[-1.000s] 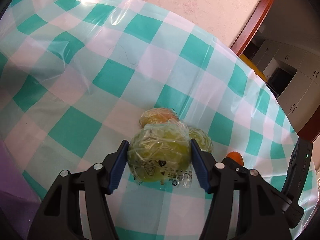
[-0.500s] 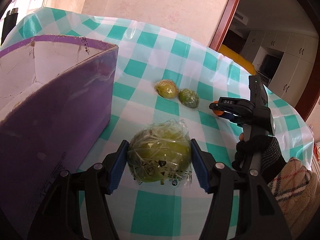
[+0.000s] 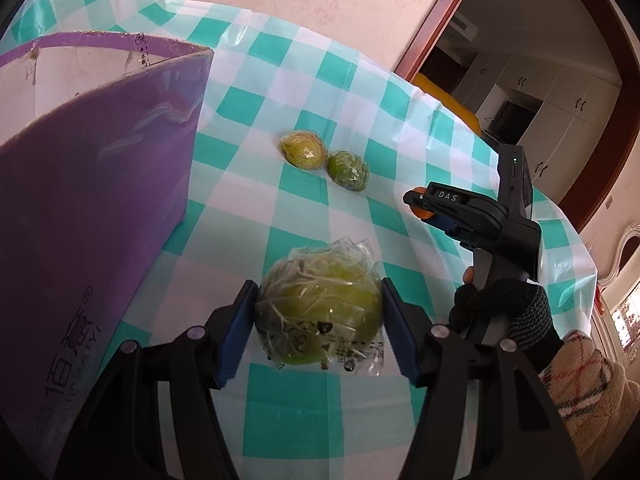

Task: Organize fruits
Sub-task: 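Carry the mandarin and bagged green fruit over the purple box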

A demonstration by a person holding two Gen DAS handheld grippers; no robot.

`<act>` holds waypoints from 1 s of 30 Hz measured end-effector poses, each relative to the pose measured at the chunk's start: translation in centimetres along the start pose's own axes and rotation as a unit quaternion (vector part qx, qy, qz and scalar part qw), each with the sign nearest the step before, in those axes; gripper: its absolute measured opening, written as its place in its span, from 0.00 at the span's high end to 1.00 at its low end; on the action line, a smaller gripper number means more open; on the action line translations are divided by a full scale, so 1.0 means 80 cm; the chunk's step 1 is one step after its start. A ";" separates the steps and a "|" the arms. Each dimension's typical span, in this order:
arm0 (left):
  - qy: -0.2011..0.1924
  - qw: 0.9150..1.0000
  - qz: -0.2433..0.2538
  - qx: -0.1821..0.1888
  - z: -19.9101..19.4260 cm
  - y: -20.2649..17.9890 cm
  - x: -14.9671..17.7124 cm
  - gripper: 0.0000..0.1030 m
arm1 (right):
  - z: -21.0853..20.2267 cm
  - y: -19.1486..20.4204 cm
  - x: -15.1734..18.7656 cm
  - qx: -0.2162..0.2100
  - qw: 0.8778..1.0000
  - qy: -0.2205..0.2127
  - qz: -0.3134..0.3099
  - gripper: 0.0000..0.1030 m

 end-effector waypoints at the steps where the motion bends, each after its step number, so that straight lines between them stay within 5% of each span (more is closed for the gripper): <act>1: 0.000 1.000 0.003 0.000 0.001 -0.002 0.000 0.41 | -0.005 0.003 0.007 0.002 1.000 0.001 -0.003 0.61; 13: -0.003 1.000 0.007 0.003 -0.005 -0.001 0.002 0.41 | -0.075 0.005 0.099 0.061 0.998 0.020 -0.022 0.61; 30: 0.008 1.000 0.023 -0.016 -0.041 0.009 0.032 0.41 | -0.147 0.045 0.201 0.011 0.996 0.049 -0.072 0.61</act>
Point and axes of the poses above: each gripper's, at about its wrist camera, not at the fingertips, and z roughly the way its jaws point, y to its left, x to its underside, the point moved 8 cm from there along z, roughly the way its jaws point, and after that the axes turned 2 degrees about z, right-handed, at the moved point
